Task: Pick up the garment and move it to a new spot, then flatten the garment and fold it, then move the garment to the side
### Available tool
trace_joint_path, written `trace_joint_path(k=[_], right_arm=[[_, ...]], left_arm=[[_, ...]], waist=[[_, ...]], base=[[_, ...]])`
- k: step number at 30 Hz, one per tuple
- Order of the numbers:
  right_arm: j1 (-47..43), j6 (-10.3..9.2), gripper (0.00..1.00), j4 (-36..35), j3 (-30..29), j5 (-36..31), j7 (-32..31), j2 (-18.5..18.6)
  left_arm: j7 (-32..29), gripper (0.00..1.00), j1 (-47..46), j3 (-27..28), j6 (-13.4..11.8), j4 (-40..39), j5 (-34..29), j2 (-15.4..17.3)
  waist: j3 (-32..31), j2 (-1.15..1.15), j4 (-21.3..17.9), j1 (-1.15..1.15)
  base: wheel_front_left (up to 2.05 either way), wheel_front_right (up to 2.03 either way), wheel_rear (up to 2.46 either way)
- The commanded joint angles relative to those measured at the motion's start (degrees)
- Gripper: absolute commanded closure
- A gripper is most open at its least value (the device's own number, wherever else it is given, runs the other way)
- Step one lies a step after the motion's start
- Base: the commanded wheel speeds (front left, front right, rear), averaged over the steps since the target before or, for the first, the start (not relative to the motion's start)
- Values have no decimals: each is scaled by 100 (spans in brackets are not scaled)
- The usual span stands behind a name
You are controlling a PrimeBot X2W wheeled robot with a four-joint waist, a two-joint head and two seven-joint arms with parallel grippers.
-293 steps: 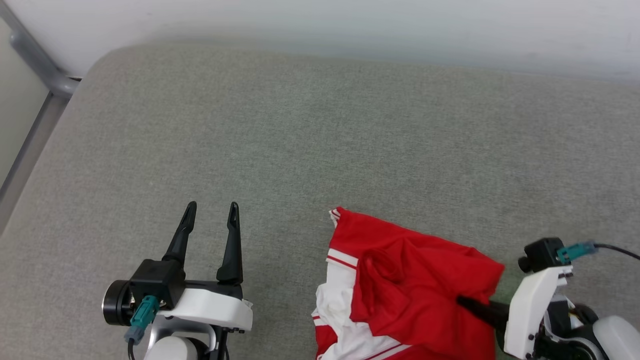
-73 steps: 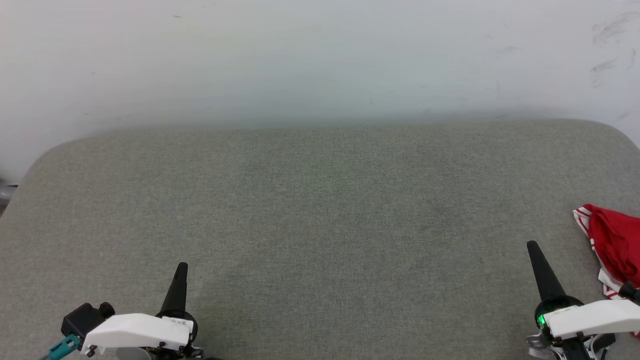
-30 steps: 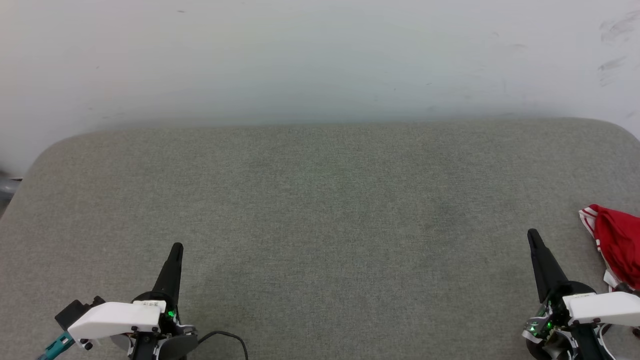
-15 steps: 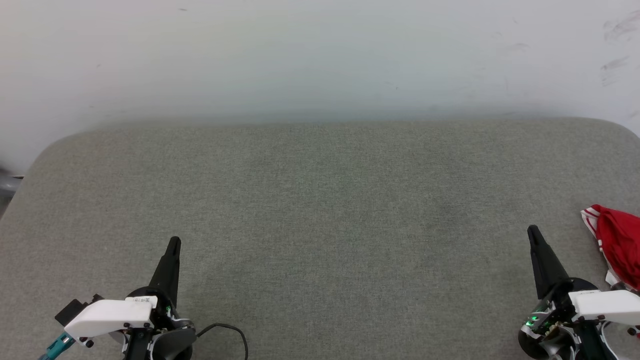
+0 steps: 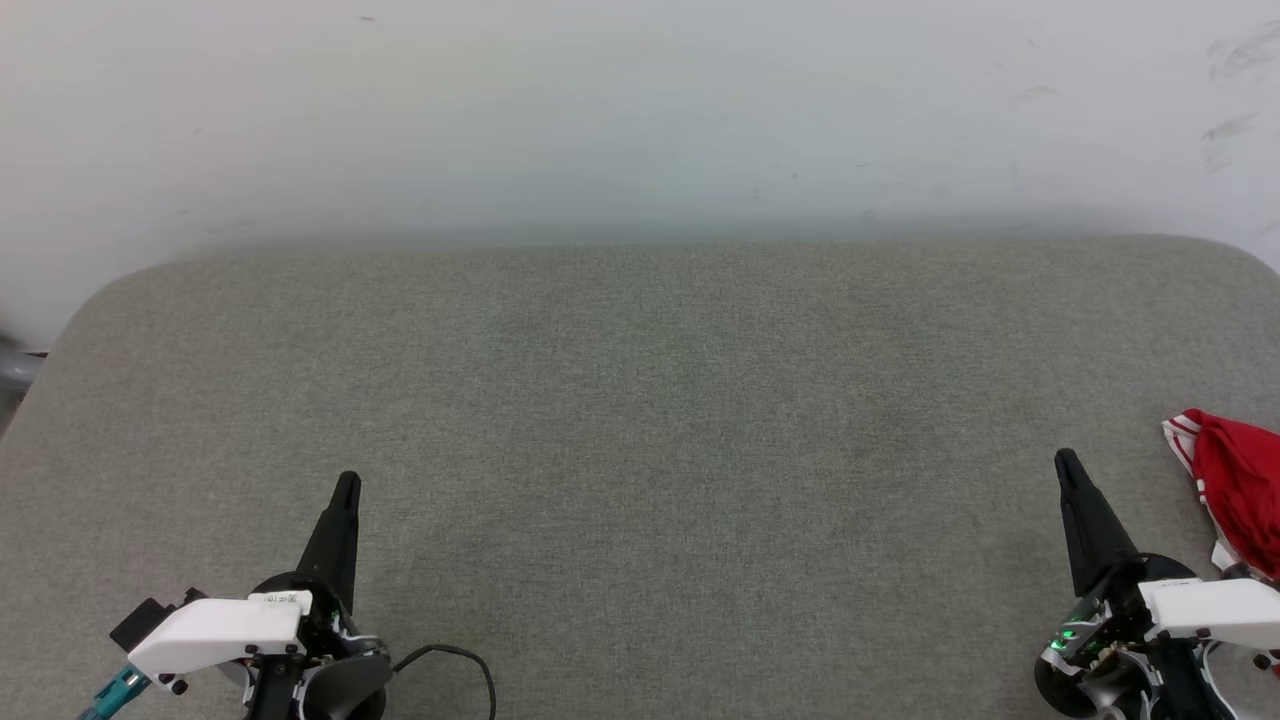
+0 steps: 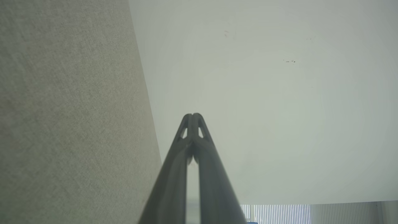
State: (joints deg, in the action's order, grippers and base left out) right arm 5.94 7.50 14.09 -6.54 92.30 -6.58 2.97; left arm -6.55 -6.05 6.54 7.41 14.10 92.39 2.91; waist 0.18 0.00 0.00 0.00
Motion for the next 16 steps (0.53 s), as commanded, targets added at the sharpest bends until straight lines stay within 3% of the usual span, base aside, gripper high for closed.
trace_joint_path(k=[1, 16], right_arm=[[63, -2, 100, 6, -5, 19, 0, -23], [63, -2, 100, 6, -5, 20, 1, -22]], left_arm=[[-19, 100, -46, 16, 26, 1, 3, -7], [-19, 100, -43, 13, 26, 0, 1, -7]], waist=[[0, 0, 0, 0], [0, 0, 0, 0]], base=[[0, 0, 0], [0, 0, 0]])
